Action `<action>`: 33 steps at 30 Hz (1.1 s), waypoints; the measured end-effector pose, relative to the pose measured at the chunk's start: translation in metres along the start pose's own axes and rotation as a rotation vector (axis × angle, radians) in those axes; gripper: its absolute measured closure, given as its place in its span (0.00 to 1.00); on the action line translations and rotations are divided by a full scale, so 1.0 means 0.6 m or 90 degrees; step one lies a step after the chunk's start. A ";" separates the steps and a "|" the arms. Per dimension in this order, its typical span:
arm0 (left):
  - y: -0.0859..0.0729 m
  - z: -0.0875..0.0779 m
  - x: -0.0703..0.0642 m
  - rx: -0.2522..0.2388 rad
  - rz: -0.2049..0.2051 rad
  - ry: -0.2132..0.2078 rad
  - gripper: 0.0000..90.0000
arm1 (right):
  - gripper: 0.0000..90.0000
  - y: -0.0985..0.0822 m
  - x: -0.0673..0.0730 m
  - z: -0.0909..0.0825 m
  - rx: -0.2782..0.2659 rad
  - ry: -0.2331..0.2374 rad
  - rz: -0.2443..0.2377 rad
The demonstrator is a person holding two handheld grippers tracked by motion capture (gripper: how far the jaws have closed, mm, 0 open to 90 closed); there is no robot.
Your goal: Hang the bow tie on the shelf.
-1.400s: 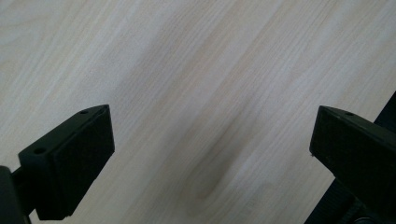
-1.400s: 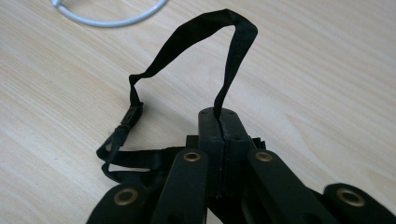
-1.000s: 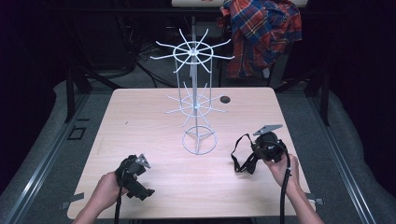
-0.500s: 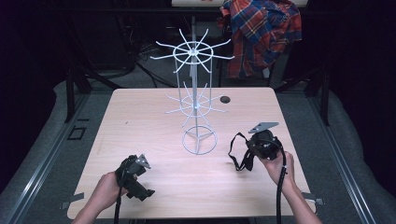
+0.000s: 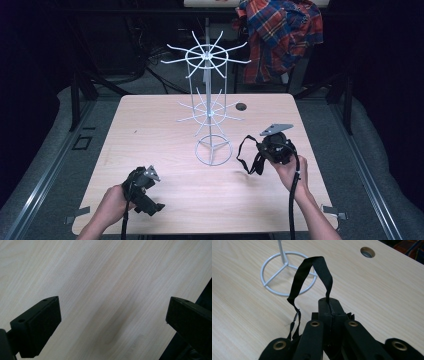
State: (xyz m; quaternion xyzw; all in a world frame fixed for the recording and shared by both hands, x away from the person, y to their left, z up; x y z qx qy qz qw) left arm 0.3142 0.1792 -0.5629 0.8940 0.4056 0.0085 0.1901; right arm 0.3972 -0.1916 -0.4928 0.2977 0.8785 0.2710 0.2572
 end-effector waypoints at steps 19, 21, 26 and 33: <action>-0.005 0.000 -0.002 0.002 0.006 -0.005 0.00 | 0.99 0.064 -0.003 -0.009 -0.067 0.005 -0.025; -0.004 -0.001 -0.002 0.002 0.006 -0.002 0.00 | 0.99 0.066 -0.004 -0.013 -0.071 0.002 -0.021; -0.004 0.001 -0.002 0.004 0.008 -0.004 0.00 | 0.99 0.068 -0.007 -0.019 -0.076 0.003 -0.019; -0.006 0.002 -0.001 0.008 0.006 -0.004 0.00 | 0.99 0.071 -0.014 -0.034 -0.092 -0.011 -0.019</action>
Point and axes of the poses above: each handheld gripper's, and its own axes: z roughly forward along the jaws, y roughly out of its top, x roughly to its left, the point moved 5 cm from there along z, roughly forward along the jaws, and after that the axes turned 15 degrees about -z, right-handed, at the moved point
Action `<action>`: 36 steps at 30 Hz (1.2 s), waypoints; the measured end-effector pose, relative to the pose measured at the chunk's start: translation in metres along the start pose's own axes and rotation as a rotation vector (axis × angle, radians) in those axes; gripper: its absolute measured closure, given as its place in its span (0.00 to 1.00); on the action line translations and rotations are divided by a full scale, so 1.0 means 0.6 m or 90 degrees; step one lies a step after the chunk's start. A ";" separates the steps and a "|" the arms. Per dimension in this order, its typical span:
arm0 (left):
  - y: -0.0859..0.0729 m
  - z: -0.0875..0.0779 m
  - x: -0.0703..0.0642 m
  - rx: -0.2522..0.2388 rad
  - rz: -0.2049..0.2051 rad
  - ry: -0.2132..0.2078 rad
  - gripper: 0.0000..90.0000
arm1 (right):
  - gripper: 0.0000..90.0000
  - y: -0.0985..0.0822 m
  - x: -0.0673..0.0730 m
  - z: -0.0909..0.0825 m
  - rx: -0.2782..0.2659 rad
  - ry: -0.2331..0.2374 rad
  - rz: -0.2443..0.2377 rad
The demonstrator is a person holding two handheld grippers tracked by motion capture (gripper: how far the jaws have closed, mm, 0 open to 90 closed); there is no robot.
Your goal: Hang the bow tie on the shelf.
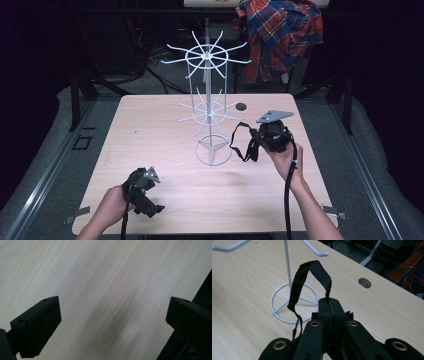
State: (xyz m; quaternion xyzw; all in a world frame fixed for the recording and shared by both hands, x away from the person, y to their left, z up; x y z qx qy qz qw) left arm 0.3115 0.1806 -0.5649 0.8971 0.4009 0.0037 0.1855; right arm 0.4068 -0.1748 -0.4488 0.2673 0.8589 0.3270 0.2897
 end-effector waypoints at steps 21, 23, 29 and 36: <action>0.000 0.001 -0.002 0.005 0.004 0.003 0.00 | 0.99 0.018 -0.020 -0.025 -0.040 -0.032 0.010; 0.000 0.002 -0.003 0.007 0.005 0.001 0.00 | 0.99 0.022 -0.024 -0.022 -0.044 -0.032 0.014; -0.001 0.003 -0.001 0.013 0.007 0.004 0.00 | 0.99 0.025 -0.035 -0.001 -0.034 -0.014 0.033; -0.002 0.003 -0.002 0.015 0.008 0.002 0.00 | 0.99 0.025 -0.029 0.025 -0.024 0.013 0.050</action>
Point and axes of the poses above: each handheld gripper's, and its own axes: z roughly forward along the jaws, y roughly out of its top, x roughly to its left, the point moved 5 cm from there along z, roughly forward along the jaws, and after that the axes turned 15 degrees about -z, right-handed, at the moved point
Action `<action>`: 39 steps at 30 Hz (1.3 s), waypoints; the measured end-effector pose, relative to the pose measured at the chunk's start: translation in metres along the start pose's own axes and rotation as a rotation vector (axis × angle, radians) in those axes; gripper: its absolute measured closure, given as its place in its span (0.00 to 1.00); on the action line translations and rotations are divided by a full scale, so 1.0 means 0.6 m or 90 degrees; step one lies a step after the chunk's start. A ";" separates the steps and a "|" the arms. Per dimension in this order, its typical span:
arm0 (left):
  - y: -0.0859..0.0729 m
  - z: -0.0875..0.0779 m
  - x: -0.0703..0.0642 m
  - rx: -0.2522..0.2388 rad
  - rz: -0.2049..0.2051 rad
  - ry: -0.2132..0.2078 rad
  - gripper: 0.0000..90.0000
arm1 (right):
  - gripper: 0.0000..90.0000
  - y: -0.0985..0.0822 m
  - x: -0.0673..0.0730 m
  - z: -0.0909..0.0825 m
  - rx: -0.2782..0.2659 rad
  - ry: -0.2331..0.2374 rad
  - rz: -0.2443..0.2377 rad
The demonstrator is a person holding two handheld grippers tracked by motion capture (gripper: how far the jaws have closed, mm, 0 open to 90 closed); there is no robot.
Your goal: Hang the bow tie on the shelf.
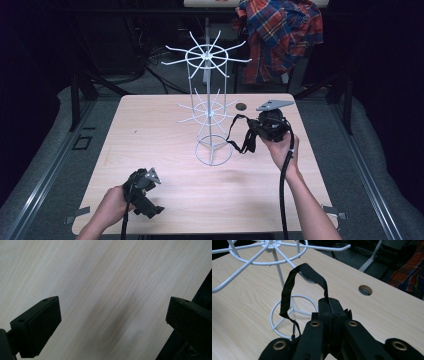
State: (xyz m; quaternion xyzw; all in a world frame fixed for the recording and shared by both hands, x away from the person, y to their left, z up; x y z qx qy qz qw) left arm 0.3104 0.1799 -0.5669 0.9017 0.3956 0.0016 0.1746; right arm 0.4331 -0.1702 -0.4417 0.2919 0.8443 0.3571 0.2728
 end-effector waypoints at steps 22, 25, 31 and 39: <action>-0.001 0.002 -0.002 0.001 0.003 0.001 0.00 | 0.99 -0.004 0.028 0.031 0.016 0.047 -0.010; -0.001 0.001 -0.003 0.002 0.003 0.002 0.00 | 0.99 -0.002 0.032 0.033 0.012 0.045 -0.018; -0.003 0.001 0.000 0.004 0.001 0.002 0.00 | 0.99 0.004 0.040 0.032 0.014 0.053 -0.029; -0.010 -0.002 0.003 0.000 -0.007 0.007 0.00 | 0.99 0.011 0.053 0.041 0.015 0.065 -0.039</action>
Point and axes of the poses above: each handheld gripper's, and its own axes: z roughly forward along the jaws, y roughly out of its top, x roughly to its left, the point moved 5 cm from there along z, roughly forward along the jaws, and after that the axes turned 15 degrees about -z, right-handed, at the moved point
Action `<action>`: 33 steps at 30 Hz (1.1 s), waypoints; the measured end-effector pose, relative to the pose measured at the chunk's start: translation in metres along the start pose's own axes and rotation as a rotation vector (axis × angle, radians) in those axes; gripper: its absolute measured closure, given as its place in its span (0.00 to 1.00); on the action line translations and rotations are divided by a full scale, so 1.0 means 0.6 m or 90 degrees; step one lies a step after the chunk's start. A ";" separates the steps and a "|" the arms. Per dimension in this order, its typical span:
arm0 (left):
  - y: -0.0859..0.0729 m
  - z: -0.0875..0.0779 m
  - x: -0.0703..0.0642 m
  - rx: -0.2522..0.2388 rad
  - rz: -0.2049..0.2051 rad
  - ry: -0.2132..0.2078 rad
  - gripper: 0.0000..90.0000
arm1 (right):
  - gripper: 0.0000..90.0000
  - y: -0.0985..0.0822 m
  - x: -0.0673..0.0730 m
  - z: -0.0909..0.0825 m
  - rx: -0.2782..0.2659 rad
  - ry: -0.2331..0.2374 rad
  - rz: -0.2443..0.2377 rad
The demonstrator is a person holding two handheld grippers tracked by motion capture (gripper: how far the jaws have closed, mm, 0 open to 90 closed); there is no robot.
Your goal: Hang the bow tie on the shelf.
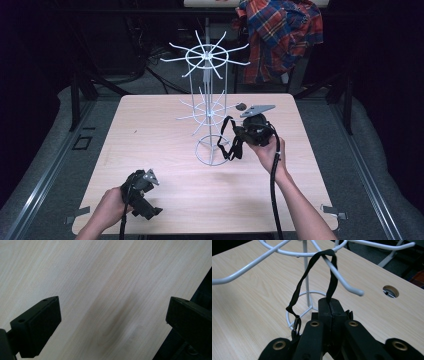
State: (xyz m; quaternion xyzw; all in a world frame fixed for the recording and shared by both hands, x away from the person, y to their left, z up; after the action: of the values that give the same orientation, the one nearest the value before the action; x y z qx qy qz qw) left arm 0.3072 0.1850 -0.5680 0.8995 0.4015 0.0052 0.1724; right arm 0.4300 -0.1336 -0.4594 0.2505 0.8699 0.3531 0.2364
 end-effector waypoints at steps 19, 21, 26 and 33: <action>-0.001 0.001 -0.001 0.012 0.005 -0.011 0.00 | 0.96 -0.005 0.017 0.022 0.010 0.016 -0.014; -0.001 0.001 -0.002 0.011 0.005 -0.008 0.00 | 0.94 -0.006 0.017 0.022 0.008 0.018 -0.011; -0.001 0.001 -0.004 0.011 0.006 -0.008 0.00 | 0.89 -0.003 0.019 0.020 -0.002 0.018 -0.010; -0.001 0.001 -0.003 0.013 0.005 -0.008 0.00 | 0.84 0.000 0.017 0.012 -0.015 0.021 -0.006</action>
State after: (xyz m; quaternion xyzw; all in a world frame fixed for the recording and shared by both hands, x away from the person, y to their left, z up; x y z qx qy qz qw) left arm 0.3055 0.1840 -0.5685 0.9027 0.3970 -0.0040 0.1661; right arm 0.4266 -0.1238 -0.4661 0.2381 0.8706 0.3659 0.2267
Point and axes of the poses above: each handheld gripper's, and its own axes: z roughly forward along the jaws, y roughly out of its top, x roughly to its left, the point moved 5 cm from there along z, roughly forward along the jaws, and after that the axes turned 15 degrees about -z, right-handed, at the moved point
